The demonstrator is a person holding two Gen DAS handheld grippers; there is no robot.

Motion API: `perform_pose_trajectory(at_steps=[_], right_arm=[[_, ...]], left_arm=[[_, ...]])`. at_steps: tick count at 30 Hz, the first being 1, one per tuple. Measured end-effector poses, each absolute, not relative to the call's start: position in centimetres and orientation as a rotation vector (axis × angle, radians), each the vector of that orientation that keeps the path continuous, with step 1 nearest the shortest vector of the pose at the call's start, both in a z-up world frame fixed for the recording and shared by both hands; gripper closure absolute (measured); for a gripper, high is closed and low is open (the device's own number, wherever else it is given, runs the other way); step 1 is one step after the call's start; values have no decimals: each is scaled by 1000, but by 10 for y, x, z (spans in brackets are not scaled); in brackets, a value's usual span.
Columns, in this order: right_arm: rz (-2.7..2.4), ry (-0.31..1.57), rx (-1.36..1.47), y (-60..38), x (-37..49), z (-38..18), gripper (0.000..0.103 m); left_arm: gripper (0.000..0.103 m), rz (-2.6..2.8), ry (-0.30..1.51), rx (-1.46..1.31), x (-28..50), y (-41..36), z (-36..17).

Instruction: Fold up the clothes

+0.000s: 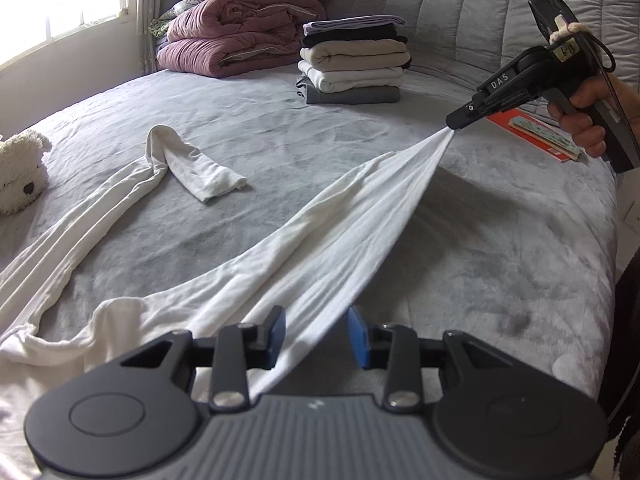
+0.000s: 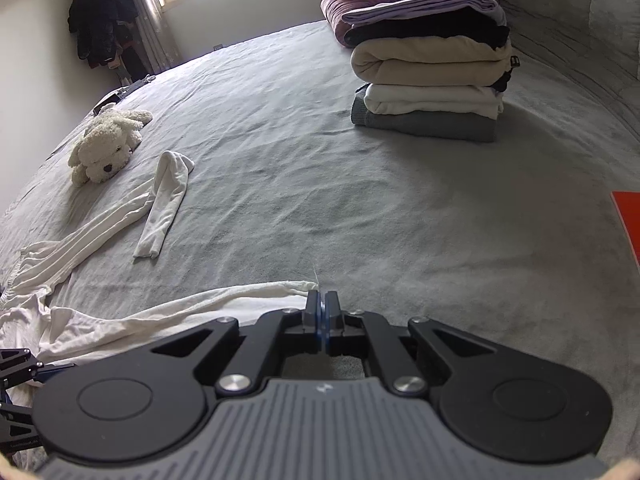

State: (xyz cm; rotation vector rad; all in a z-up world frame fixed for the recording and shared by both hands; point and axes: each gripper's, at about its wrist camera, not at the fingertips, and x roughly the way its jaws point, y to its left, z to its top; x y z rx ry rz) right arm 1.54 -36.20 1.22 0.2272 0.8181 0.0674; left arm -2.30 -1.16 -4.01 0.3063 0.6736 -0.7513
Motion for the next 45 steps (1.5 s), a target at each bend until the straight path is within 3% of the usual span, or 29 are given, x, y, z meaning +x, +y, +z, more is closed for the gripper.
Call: perform_pose_trajectory(at_steps=[10,12,15,17,21,23,24,25,45], right_arm=[[64,861,243,-375,-3,-2,102],[92,884,294,-376,-2,-8,92],[138,920,347,-370,1,-16,86],[148,940,348,-364,5,-22,74],[135,965,310,-351,11,-34,71],[131,959,273,-343,12,-37,78],[132,952,244,-338,11,-38,94],[133,945,216,-333,11,-38,98],[71,946,3,-326,-55,-2,100]], left_arm=[[69,-728,636,409,-36,-23,-55],[72,-725,629,409,-36,-26,-55],[73,-720,621,398,-36,-29,-57],[75,-715,616,385,-36,-31,-58],[81,-704,607,360,-36,-34,-61],[92,-703,601,353,-38,-36,-62],[96,-701,598,350,-39,-37,-63],[101,-698,592,353,-40,-39,-63],[102,-911,597,332,-75,-14,-38]])
